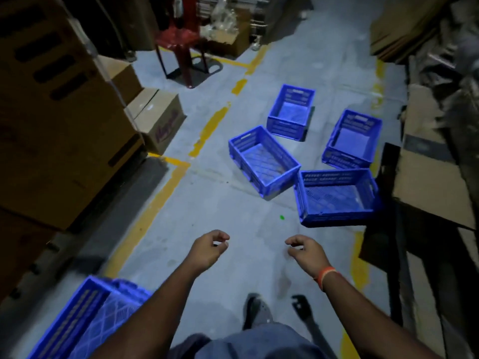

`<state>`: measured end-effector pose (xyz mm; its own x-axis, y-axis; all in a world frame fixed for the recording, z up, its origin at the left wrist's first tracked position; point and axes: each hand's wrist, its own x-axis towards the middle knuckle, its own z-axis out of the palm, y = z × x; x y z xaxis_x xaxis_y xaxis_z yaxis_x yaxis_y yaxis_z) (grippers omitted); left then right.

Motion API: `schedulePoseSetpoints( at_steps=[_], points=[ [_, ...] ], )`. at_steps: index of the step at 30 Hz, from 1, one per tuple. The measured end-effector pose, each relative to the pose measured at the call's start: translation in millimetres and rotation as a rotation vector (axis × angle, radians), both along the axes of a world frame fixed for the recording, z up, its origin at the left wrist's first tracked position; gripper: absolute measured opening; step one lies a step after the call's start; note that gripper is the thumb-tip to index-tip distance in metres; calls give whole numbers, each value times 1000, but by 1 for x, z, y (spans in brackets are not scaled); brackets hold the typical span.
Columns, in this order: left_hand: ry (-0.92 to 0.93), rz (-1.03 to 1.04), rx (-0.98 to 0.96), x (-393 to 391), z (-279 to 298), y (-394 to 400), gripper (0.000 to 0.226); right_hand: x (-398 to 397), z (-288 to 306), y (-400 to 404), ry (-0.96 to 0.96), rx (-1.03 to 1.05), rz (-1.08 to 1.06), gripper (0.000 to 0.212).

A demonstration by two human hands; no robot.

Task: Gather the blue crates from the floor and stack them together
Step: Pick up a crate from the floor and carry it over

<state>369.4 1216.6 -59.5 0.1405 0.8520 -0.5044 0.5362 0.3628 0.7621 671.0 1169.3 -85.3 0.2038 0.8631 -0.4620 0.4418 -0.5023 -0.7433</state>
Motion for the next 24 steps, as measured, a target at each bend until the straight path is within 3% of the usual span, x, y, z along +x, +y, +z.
schedulePoseSetpoints(
  at_steps=[10, 24],
  points=[
    [35, -208, 31, 50, -7, 156, 13, 33, -24, 98, 116, -71, -184, 18],
    [223, -537, 135, 40, -27, 505, 12, 26, -73, 336, 15, -183, -418, 16]
  ],
)
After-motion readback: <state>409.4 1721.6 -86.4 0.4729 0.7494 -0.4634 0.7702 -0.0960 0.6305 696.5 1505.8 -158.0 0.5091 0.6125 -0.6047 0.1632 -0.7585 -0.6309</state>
